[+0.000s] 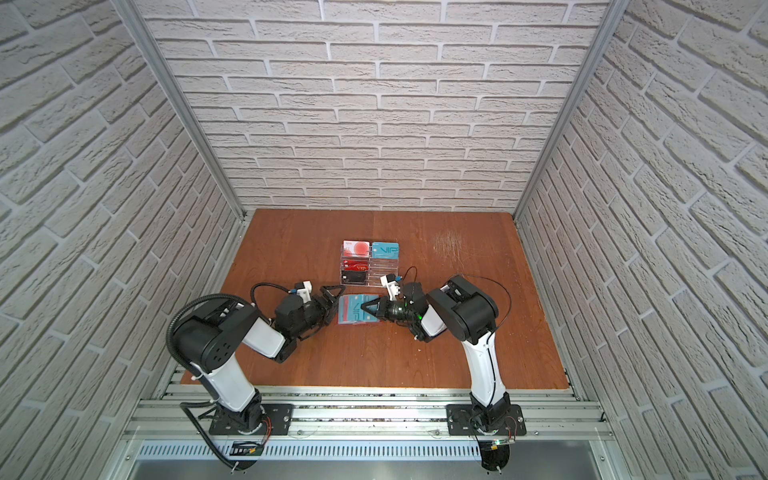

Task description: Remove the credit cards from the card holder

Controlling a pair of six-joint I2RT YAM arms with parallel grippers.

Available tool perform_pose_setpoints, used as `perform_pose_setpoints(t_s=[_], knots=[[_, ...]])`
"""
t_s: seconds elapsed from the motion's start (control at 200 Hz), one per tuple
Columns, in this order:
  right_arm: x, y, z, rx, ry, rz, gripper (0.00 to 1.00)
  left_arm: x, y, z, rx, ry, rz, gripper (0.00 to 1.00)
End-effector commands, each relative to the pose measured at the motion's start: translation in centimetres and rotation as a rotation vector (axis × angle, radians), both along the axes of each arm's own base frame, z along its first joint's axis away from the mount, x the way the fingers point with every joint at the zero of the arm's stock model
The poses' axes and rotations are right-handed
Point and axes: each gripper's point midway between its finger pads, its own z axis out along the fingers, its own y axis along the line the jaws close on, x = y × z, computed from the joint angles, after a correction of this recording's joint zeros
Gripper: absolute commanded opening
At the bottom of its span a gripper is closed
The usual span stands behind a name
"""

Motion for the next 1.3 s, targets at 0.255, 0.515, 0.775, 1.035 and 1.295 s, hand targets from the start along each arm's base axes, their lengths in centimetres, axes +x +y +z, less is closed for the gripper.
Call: perform_pose_setpoints(t_s=[0.255,0.515,0.775,1.035,1.295], knots=[[0.2,-2.1,-0.4,-0.007,0.014,-0.048,0.06,-1.7,0.8,-3.1,0.084,0.107,-0.012,0.98],[0.1,-2.9,-0.6,-0.027,0.022,-0.058,0.06,-1.8,0.9,-2.7,0.13,0.092,-0.031,0.98],[-0.1,-4.0,0.0,-0.06,0.015,-0.066,0.06,-1.6,0.6,-1.5,0.194,0.066,-0.078,0.98],[-0.5,-5.0,2.0,-0.177,-0.016,-0.05,0.06,-1.1,0.0,-0.2,0.252,0.041,-0.133,0.98],[-1.3,-7.5,5.0,-0.438,-0.063,-0.029,0.06,0.0,-0.7,0.4,0.257,0.024,-0.161,0.98]])
